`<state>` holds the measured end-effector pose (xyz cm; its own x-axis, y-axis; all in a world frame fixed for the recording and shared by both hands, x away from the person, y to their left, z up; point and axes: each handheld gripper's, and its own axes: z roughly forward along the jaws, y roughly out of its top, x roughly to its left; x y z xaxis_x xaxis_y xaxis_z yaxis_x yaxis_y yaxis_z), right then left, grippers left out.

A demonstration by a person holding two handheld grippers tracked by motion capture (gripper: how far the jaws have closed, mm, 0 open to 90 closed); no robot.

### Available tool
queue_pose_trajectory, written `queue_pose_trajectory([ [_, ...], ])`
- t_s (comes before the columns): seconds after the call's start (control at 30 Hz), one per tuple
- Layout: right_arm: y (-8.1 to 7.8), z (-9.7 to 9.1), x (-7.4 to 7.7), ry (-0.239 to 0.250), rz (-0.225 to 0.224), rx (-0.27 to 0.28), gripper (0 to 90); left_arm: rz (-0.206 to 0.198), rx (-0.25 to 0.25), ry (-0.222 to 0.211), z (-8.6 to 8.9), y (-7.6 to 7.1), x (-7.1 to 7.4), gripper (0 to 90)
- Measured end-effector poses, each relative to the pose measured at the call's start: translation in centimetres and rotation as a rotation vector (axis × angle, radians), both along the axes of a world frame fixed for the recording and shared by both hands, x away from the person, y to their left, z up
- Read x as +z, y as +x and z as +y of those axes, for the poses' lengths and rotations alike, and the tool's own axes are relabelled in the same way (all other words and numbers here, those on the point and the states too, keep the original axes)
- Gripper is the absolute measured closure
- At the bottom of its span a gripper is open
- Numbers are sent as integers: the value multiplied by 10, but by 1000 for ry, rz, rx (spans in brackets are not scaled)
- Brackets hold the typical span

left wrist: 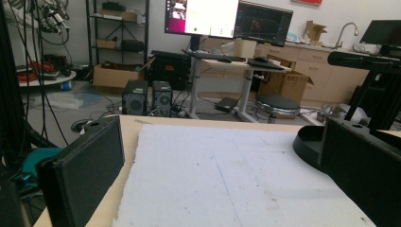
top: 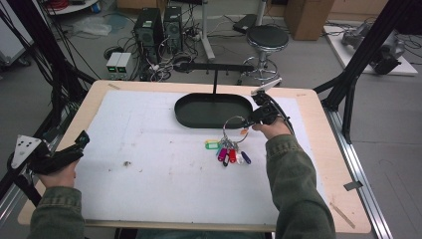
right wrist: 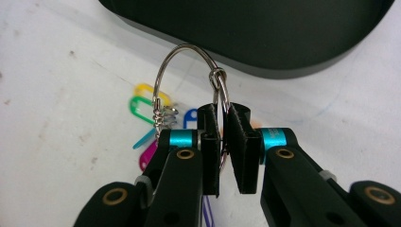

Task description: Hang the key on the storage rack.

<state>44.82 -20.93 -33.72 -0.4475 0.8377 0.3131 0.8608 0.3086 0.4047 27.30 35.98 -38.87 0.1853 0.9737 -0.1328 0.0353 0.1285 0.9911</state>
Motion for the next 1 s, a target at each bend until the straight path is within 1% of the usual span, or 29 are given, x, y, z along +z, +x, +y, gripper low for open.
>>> queue_pose_trajectory([
  [0.03, -1, 1, 2, 6, -4, -2, 835, 1, 1, 0, 0, 0, 0, 17],
  [0.1, 0, 2, 6, -2, -16, 11, 835, 1, 1, -1, 0, 0, 0, 17],
  [0.13, -1, 4, 8, 0, -14, 6, 835, 1, 0, -2, 0, 0, 0, 17],
  [0.2, 0, 4, 12, 4, -27, 19, 835, 2, 0, -2, 0, 0, 0, 17],
  [0.27, -1, 5, 16, 19, -27, 18, 835, 2, 0, -1, 0, 0, 0, 17],
  [0.4, -1, 5, 24, 38, -43, 24, 834, 3, 1, -3, 0, 0, 0, 17],
  [0.47, -1, 5, 29, 42, -54, 42, 834, 3, -2, -1, 0, 1, 0, 17],
  [0.53, 0, 5, 36, 60, -62, 49, 834, 4, -3, -1, 0, 1, 0, 17],
  [0.67, 1, 6, 42, 59, -68, 53, 834, 3, -3, -3, 0, 1, -1, 17],
  [0.77, 3, 10, 49, 51, -78, 68, 834, 5, -4, -2, 0, 1, -1, 17],
  [0.83, 4, 11, 54, 60, -95, 75, 834, 5, -4, -2, -1, 1, -1, 17],
  [0.9, 6, 12, 59, 73, -98, 77, 833, 6, -4, -2, -1, 1, -1, 17],
  [1.0, 9, 15, 66, 67, -110, 88, 832, 5, -5, -2, -1, 2, -1, 17],
])
